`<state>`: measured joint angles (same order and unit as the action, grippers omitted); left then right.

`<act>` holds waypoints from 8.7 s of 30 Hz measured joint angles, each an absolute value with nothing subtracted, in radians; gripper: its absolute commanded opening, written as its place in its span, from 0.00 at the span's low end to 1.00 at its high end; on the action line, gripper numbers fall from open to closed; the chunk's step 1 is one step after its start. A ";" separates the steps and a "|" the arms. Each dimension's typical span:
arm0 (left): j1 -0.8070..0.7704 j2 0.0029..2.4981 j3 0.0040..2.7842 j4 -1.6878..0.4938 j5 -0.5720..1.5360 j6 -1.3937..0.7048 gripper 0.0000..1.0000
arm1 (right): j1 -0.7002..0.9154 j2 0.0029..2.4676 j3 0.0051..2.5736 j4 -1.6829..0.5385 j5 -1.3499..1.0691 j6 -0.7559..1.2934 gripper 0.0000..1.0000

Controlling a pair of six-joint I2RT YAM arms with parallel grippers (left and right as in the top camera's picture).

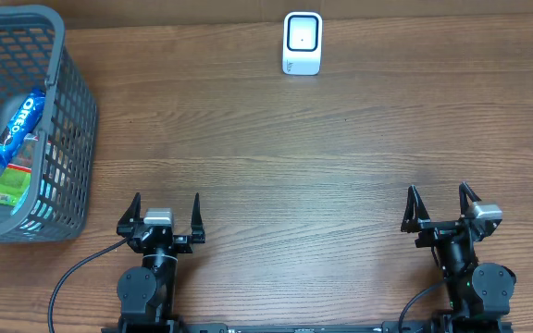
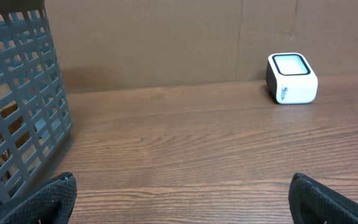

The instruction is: Scan the item barcode

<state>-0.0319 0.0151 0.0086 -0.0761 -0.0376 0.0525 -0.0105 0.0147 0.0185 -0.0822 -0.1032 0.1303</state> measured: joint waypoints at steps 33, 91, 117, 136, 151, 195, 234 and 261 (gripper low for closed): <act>-0.032 0.015 0.009 -0.076 -0.038 0.053 1.00 | -0.010 0.015 0.019 -0.082 -0.097 0.130 1.00; -0.032 1.159 1.769 -1.158 0.189 0.191 1.00 | -0.010 0.751 1.003 -0.549 -0.369 0.101 1.00; 0.327 1.744 2.315 -1.369 -0.024 -0.087 1.00 | -0.010 1.170 1.221 -0.779 -0.521 0.105 1.00; 0.631 1.925 2.326 -1.509 -0.057 -0.125 1.00 | -0.011 1.170 1.221 -0.809 -0.516 0.104 1.00; 0.636 2.201 2.326 -1.550 0.036 -0.027 0.98 | -0.011 1.170 1.221 -0.809 -0.515 0.104 1.00; 0.582 2.228 1.854 -1.308 0.297 0.285 0.41 | -0.010 1.206 1.221 -0.741 -0.513 0.163 1.00; 0.529 2.098 2.857 -1.668 0.251 -0.028 0.04 | -0.010 1.206 1.221 -0.656 -0.513 0.213 1.00; -0.218 1.983 2.488 -1.637 0.078 -0.309 0.04 | -0.226 1.205 1.221 -0.598 -0.515 0.236 0.99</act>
